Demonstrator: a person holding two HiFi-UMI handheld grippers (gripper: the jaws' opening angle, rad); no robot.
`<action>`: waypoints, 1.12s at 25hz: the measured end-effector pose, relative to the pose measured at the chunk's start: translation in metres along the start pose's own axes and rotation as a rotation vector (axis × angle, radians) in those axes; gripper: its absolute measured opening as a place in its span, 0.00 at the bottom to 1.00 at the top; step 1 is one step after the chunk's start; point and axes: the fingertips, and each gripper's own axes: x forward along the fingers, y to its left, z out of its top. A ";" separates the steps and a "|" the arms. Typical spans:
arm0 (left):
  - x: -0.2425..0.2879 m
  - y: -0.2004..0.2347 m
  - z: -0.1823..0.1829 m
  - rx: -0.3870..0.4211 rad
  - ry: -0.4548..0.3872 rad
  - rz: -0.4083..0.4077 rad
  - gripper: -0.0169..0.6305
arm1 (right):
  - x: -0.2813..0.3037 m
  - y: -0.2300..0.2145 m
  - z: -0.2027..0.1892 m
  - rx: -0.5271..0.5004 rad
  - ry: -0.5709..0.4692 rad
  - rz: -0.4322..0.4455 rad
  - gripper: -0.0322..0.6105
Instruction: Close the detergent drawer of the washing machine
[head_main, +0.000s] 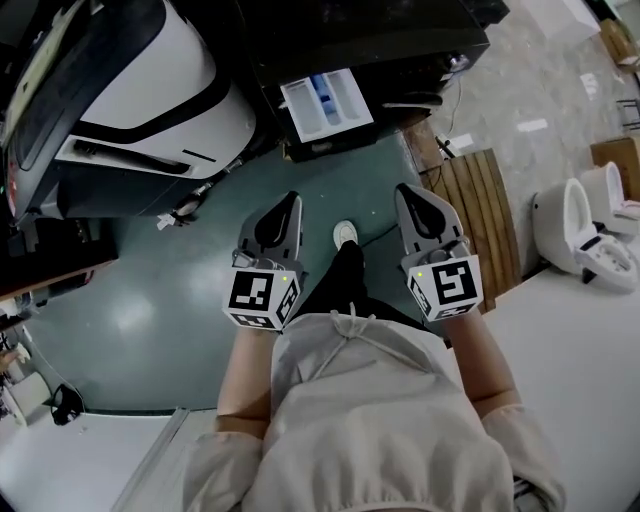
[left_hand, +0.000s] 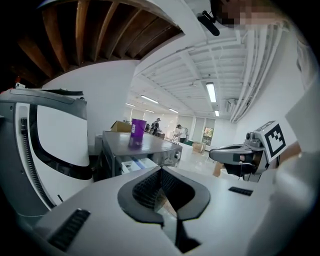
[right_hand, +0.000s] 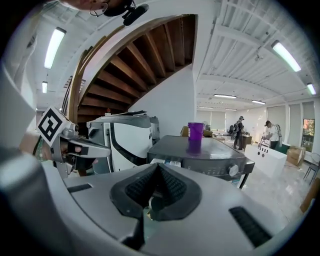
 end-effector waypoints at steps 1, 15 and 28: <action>0.011 0.005 -0.004 -0.010 0.008 0.013 0.05 | 0.012 -0.007 -0.002 0.001 0.009 0.011 0.06; 0.112 0.046 -0.081 -0.122 0.164 0.143 0.05 | 0.120 -0.068 -0.039 0.006 0.097 0.138 0.06; 0.132 0.065 -0.102 -0.230 0.159 0.204 0.05 | 0.147 -0.067 -0.052 0.018 0.111 0.184 0.06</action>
